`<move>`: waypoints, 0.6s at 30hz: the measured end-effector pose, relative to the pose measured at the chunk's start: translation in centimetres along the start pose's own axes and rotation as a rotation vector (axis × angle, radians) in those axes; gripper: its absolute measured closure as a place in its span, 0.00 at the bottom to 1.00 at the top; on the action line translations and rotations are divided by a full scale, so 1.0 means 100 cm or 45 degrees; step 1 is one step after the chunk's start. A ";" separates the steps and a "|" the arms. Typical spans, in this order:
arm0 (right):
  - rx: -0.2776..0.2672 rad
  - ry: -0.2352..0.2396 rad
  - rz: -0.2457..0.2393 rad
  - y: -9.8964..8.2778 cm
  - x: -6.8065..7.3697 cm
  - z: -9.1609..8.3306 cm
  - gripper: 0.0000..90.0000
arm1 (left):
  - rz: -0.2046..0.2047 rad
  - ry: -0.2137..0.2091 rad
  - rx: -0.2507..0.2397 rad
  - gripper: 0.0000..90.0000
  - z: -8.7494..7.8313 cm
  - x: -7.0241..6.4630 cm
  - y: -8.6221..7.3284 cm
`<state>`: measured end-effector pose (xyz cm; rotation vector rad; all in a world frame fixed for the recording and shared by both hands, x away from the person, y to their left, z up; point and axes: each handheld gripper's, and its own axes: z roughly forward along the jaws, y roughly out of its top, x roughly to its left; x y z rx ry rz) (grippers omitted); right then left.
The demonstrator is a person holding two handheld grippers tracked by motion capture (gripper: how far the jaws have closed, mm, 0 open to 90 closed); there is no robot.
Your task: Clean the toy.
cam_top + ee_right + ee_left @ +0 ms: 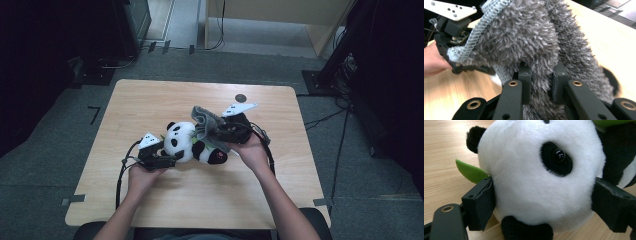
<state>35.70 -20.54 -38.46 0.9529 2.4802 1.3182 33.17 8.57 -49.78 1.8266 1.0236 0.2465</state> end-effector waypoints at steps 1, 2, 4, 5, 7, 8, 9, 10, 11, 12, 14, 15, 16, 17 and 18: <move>0.010 0.014 -0.005 0.003 0.002 0.005 0.84 | -0.001 0.000 -0.001 0.15 0.000 0.000 0.000; 0.018 0.029 -0.014 0.007 0.005 0.010 0.84 | -0.001 -0.001 -0.001 0.15 0.000 0.000 0.000; 0.034 0.051 -0.027 0.011 0.007 0.021 0.83 | 0.000 0.000 0.000 0.15 0.000 0.000 0.000; 0.049 0.061 -0.030 0.013 0.007 0.026 0.83 | 0.005 0.001 0.001 0.15 0.000 0.000 0.000; 0.069 0.070 -0.030 0.014 0.008 0.034 0.81 | 0.003 0.001 0.002 0.15 0.000 0.000 0.000; 0.075 0.079 -0.038 0.015 0.007 0.040 0.77 | 0.003 0.001 0.002 0.15 0.000 -0.001 0.000; 0.074 0.084 -0.057 0.016 0.007 0.043 0.72 | 0.004 0.001 0.001 0.15 0.000 -0.001 0.000; 0.074 0.084 -0.057 0.016 0.007 0.043 0.72 | 0.004 0.001 0.001 0.15 0.000 -0.001 0.000; 0.077 0.073 -0.092 0.016 0.008 0.046 0.68 | 0.005 0.002 0.002 0.15 0.000 -0.001 0.000; 0.094 0.059 -0.111 0.015 0.009 0.052 0.72 | 0.005 0.004 0.003 0.16 0.000 -0.001 0.000; 0.110 0.058 -0.111 0.016 0.012 0.056 0.81 | 0.010 0.008 0.005 0.17 -0.001 -0.002 0.000; 0.114 0.053 -0.111 0.018 0.015 0.056 0.83 | 0.008 0.009 0.005 0.18 -0.001 -0.002 0.000; 0.114 0.053 -0.111 0.018 0.015 0.056 0.83 | 0.008 0.009 0.005 0.20 -0.001 -0.002 0.000; 0.111 0.056 -0.116 0.021 0.018 0.056 0.85 | 0.005 0.010 0.004 0.20 -0.001 -0.002 0.001; 0.082 0.093 -0.135 0.026 0.027 0.055 0.85 | -0.005 0.012 -0.006 0.22 -0.002 -0.002 0.001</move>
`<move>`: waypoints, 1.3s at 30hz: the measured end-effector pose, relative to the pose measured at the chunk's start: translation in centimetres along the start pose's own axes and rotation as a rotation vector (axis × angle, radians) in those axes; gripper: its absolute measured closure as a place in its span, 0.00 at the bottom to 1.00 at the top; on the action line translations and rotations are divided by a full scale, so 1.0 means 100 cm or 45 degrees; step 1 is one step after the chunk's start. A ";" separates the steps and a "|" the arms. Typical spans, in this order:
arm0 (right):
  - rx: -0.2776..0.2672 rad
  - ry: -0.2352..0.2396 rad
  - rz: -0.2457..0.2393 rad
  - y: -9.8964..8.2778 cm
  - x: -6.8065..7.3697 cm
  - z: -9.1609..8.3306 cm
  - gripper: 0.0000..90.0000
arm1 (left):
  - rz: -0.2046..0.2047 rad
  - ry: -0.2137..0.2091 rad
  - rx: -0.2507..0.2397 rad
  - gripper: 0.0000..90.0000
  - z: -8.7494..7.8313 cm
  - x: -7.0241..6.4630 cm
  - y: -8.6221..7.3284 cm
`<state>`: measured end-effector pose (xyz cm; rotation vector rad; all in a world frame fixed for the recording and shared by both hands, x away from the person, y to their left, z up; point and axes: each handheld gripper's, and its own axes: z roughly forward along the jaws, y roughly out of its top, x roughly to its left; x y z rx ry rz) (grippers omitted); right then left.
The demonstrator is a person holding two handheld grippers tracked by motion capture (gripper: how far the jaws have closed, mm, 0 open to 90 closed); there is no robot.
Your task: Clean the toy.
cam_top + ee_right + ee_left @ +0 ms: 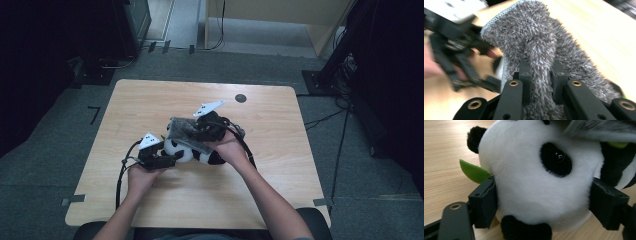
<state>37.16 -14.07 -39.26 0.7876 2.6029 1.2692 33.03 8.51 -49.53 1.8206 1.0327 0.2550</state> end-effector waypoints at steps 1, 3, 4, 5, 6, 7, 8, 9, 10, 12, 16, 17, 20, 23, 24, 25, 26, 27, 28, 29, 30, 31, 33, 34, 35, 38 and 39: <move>0.000 0.000 0.000 0.000 0.000 0.000 0.85 | 0.000 0.000 0.000 0.22 0.000 0.000 0.000; 0.059 -0.004 -0.072 0.007 0.017 0.010 0.85 | -0.011 0.005 -0.002 0.23 0.000 0.000 0.000; 0.093 -0.030 -0.099 0.007 0.022 0.015 0.85 | -0.011 0.005 -0.002 0.24 0.000 0.000 0.000; 0.109 -0.040 -0.115 0.007 0.024 0.021 0.84 | -0.016 0.009 0.005 0.25 -0.001 0.000 0.001; 0.115 -0.040 -0.116 0.006 0.025 0.024 0.83 | -0.017 0.011 0.005 0.25 -0.001 0.000 0.001; 0.107 -0.035 -0.122 0.005 0.025 0.027 0.80 | -0.026 0.011 0.001 0.26 -0.001 0.000 0.001; 0.095 -0.027 -0.121 0.004 0.024 0.029 0.74 | -0.026 0.011 0.001 0.27 -0.001 0.000 0.001; 0.095 -0.027 -0.121 0.004 0.024 0.029 0.74 | -0.035 0.008 -0.004 0.27 -0.001 0.001 0.001; 0.074 -0.020 -0.098 0.005 0.022 0.030 0.68 | -0.048 0.011 -0.011 0.27 0.000 0.000 0.002; 0.080 -0.053 -0.130 0.005 0.024 0.031 0.74 | -0.046 0.014 -0.010 0.28 0.000 0.000 0.002; 0.100 -0.112 -0.187 0.002 0.029 0.034 0.83 | -0.019 0.054 0.010 0.34 -0.001 -0.003 0.002; 0.112 -0.110 -0.167 0.002 0.028 0.032 0.85 | -0.011 0.067 0.013 0.36 -0.001 -0.005 0.003; 0.120 -0.098 -0.147 0.002 0.024 0.029 0.85 | -0.011 0.074 0.013 0.37 -0.001 -0.005 0.003; 0.129 -0.117 -0.135 -0.001 0.014 0.020 0.85 | -0.021 0.070 0.013 0.38 -0.001 -0.004 0.004; 0.129 -0.117 -0.135 -0.001 0.014 0.020 0.85 | -0.022 0.069 0.011 0.38 0.000 -0.004 0.004; 0.133 -0.122 -0.132 -0.001 0.013 0.018 0.85 | -0.025 0.065 0.014 0.38 -0.001 -0.004 0.004; 0.132 -0.128 -0.127 -0.002 0.011 0.015 0.85 | -0.027 0.063 0.012 0.38 -0.001 -0.003 0.004; 0.132 -0.132 -0.112 -0.003 0.008 0.012 0.85 | -0.026 0.061 0.011 0.38 0.000 -0.003 0.004; 0.125 -0.132 -0.093 -0.005 0.005 0.008 0.85 | -0.026 0.059 0.011 0.38 0.000 -0.003 0.004; 0.124 -0.136 -0.083 -0.005 0.003 0.005 0.85 | -0.025 0.057 0.011 0.38 0.000 -0.003 0.004; 0.125 -0.151 -0.080 -0.007 0.000 0.002 0.85 | -0.020 0.056 0.013 0.38 -0.001 -0.003 0.004; 0.127 -0.167 -0.080 -0.007 -0.002 -0.001 0.85 | -0.021 0.054 0.011 0.37 0.000 -0.002 0.004; 0.120 -0.193 -0.048 -0.008 -0.009 -0.009 0.86 | -0.017 0.056 0.010 0.37 0.000 -0.002 0.004; 0.122 -0.212 -0.034 -0.009 -0.012 -0.012 0.86 | -0.014 0.056 0.010 0.37 0.000 -0.002 0.004; 0.132 -0.233 -0.034 -0.010 -0.013 -0.014 0.86 | -0.011 0.053 0.008 0.36 0.000 -0.001 0.004; 0.120 -0.213 0.013 -0.017 -0.022 -0.016 0.86 | 0.002 0.044 0.007 0.35 0.001 0.000 0.003; 0.108 -0.202 0.027 -0.020 -0.023 -0.016 0.86 | 0.001 0.039 0.007 0.34 0.001 0.000 0.003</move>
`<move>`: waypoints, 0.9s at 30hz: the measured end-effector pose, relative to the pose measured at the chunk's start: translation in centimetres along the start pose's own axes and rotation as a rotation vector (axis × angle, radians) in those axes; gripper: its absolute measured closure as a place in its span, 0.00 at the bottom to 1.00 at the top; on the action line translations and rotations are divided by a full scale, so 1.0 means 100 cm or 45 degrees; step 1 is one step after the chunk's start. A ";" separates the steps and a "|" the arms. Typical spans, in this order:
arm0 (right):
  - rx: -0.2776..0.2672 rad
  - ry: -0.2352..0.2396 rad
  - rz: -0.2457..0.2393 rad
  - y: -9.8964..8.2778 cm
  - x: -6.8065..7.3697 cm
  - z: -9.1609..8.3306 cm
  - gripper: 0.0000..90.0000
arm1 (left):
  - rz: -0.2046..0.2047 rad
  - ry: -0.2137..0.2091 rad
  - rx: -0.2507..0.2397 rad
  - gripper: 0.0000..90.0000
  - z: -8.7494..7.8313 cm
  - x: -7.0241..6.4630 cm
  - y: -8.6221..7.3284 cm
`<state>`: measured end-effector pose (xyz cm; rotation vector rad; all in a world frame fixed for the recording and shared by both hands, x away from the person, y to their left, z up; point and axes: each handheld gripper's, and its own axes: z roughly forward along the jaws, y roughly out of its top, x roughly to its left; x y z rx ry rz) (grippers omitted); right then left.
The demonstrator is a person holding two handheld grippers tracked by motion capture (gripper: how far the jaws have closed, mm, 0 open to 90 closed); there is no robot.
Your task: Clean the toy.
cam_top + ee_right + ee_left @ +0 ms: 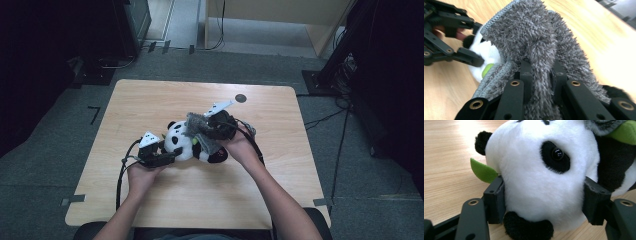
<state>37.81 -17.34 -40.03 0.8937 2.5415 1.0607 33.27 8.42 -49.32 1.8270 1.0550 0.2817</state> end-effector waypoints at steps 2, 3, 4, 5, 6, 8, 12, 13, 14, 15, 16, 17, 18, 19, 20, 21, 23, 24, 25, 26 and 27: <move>-0.012 0.007 0.006 -0.002 -0.001 0.003 0.86 | -0.001 -0.015 -0.010 0.29 0.001 0.001 -0.001; -0.016 0.002 0.003 -0.002 0.000 0.006 0.86 | -0.016 -0.034 -0.016 0.25 0.001 0.003 -0.002; -0.012 -0.006 0.001 -0.002 -0.001 0.007 0.86 | -0.019 -0.035 -0.022 0.23 0.001 0.003 -0.002; -0.010 -0.009 0.006 -0.001 -0.001 0.008 0.86 | -0.015 -0.036 -0.023 0.21 0.001 0.003 -0.001; -0.010 -0.009 0.006 -0.001 -0.001 0.008 0.86 | -0.015 -0.036 -0.023 0.20 0.001 0.003 -0.001; -0.012 -0.005 0.027 0.000 -0.006 0.010 0.86 | -0.014 -0.044 -0.028 0.18 0.001 0.004 0.000; -0.021 0.005 0.054 -0.001 -0.013 0.011 0.86 | -0.013 -0.063 -0.049 0.17 -0.002 0.005 0.000; -0.028 0.011 0.068 -0.001 -0.016 0.012 0.86 | -0.019 -0.068 -0.059 0.17 -0.003 0.005 -0.001; -0.029 0.018 0.087 -0.001 -0.018 0.012 0.86 | -0.027 -0.077 -0.066 0.17 -0.004 0.006 -0.003; -0.031 0.027 0.095 0.000 -0.021 0.012 0.86 | -0.027 -0.077 -0.060 0.17 -0.004 0.007 -0.004; -0.033 0.031 0.108 0.000 -0.023 0.013 0.86 | -0.017 -0.072 -0.048 0.17 -0.003 0.008 -0.004; -0.044 0.039 0.115 0.000 -0.025 0.014 0.85 | -0.001 -0.068 -0.041 0.16 -0.002 0.008 -0.005; -0.046 0.044 0.117 0.000 -0.026 0.015 0.85 | 0.004 -0.067 -0.040 0.15 -0.001 0.007 -0.006; -0.046 0.048 0.121 0.000 -0.025 0.015 0.85 | 0.015 -0.064 -0.041 0.14 0.001 0.007 -0.007; -0.046 0.048 0.121 0.000 -0.025 0.015 0.85 | 0.025 -0.064 -0.051 0.14 0.003 0.007 -0.008; -0.044 0.047 0.123 0.001 -0.025 0.015 0.86 | 0.038 -0.060 -0.060 0.13 0.006 0.007 -0.009; -0.040 0.046 0.114 0.001 -0.023 0.014 0.86 | 0.056 -0.053 -0.075 0.14 0.009 0.007 -0.011; -0.037 0.051 0.118 0.002 -0.022 0.013 0.86 | 0.054 -0.052 -0.077 0.16 0.010 0.007 -0.011; -0.037 0.051 0.118 0.002 -0.022 0.013 0.86 | 0.054 -0.049 -0.068 0.16 0.011 0.007 -0.011; -0.035 0.061 0.127 0.002 -0.022 0.013 0.86 | 0.055 -0.041 -0.059 0.18 0.010 0.007 -0.011; -0.037 0.070 0.139 0.003 -0.021 0.012 0.86 | 0.053 -0.026 -0.065 0.24 0.009 0.005 -0.012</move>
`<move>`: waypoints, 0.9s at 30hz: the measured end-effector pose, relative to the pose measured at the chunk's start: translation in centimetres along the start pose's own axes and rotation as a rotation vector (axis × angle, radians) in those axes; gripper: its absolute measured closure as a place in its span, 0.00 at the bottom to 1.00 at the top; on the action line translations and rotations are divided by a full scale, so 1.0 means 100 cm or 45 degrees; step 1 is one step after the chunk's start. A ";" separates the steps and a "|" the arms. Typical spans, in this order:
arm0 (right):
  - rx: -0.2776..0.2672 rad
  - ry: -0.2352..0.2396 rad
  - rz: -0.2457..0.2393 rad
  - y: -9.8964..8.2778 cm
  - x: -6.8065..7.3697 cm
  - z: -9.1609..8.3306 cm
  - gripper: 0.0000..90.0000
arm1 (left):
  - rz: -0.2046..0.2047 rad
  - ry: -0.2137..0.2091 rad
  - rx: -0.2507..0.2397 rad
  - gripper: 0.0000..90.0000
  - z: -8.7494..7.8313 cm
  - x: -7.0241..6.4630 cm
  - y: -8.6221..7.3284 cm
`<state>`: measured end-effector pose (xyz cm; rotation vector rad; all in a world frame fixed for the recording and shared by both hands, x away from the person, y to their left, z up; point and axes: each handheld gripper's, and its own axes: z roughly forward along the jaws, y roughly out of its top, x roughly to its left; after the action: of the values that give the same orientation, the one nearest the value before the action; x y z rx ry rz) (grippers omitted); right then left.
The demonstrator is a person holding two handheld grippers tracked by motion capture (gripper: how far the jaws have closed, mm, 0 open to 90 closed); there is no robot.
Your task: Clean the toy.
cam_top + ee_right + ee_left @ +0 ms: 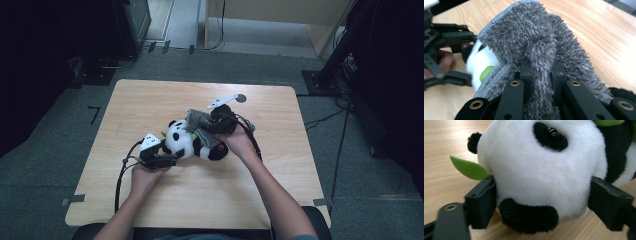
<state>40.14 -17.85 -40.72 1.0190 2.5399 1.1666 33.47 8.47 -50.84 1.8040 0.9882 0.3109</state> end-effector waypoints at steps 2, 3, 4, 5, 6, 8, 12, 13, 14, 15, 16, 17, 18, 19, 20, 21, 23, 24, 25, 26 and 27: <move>-0.001 0.026 0.015 0.005 0.003 -0.004 0.86 | -0.001 0.012 0.003 0.30 -0.002 -0.002 0.000; -0.034 0.043 -0.005 0.010 0.008 -0.008 0.86 | -0.009 0.008 0.003 0.36 -0.003 -0.003 0.002; -0.052 0.052 -0.018 0.014 0.014 -0.010 0.86 | -0.009 0.008 0.003 0.37 -0.003 -0.003 0.002; -0.062 0.059 -0.043 0.018 0.020 -0.011 0.85 | -0.008 0.008 0.008 0.38 -0.003 -0.003 0.003; -0.062 0.059 -0.043 0.018 0.020 -0.011 0.85 | -0.013 0.005 0.012 0.38 -0.004 -0.003 0.004; -0.065 0.092 -0.092 0.026 0.035 -0.010 0.84 | -0.030 -0.014 0.018 0.40 -0.005 -0.004 0.006; -0.009 0.110 -0.164 0.031 0.055 0.005 0.82 | -0.001 -0.002 0.021 0.41 -0.008 -0.008 0.009; 0.039 0.098 -0.209 0.029 0.059 0.017 0.74 | -0.027 -0.002 0.024 0.41 -0.009 -0.009 0.009; 0.050 0.093 -0.227 0.028 0.060 0.021 0.68 | -0.054 -0.009 0.032 0.41 -0.008 -0.007 0.009; 0.050 0.093 -0.227 0.028 0.060 0.021 0.68 | -0.054 -0.009 0.032 0.41 -0.008 -0.007 0.009; 0.011 0.079 -0.236 0.027 0.062 0.026 0.64 | -0.079 -0.013 0.031 0.41 -0.009 -0.005 0.009; 0.011 0.079 -0.236 0.027 0.062 0.026 0.64 | -0.079 -0.013 0.031 0.42 -0.009 -0.005 0.009; 0.022 0.047 -0.269 0.026 0.067 0.029 0.77 | -0.069 -0.003 0.038 0.42 -0.008 -0.005 0.009; 0.025 0.040 -0.302 0.026 0.070 0.030 0.80 | -0.070 0.000 0.038 0.42 -0.008 -0.006 0.009; 0.025 0.040 -0.302 0.026 0.070 0.030 0.80 | -0.070 0.000 0.038 0.42 -0.008 -0.006 0.009; 0.028 0.038 -0.320 0.025 0.073 0.029 0.81 | -0.071 0.000 0.036 0.42 -0.008 -0.005 0.009; 0.027 0.091 -0.330 0.025 0.076 0.028 0.81 | -0.076 -0.001 0.034 0.42 -0.008 -0.005 0.009; 0.061 0.097 -0.346 0.022 0.076 0.030 0.80 | -0.072 0.003 0.041 0.42 -0.008 -0.005 0.009; 0.061 0.097 -0.346 0.022 0.076 0.030 0.80 | -0.072 0.003 0.041 0.42 -0.008 -0.005 0.009; 0.079 0.087 -0.363 0.019 0.076 0.031 0.80 | -0.065 0.007 0.045 0.42 -0.008 -0.005 0.009; 0.074 0.091 -0.366 0.016 0.074 0.031 0.81 | -0.052 0.012 0.046 0.42 -0.007 -0.006 0.008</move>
<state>36.66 -10.40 -40.73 0.6041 2.6762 1.0711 33.05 8.36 -49.64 1.8137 1.0422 0.2782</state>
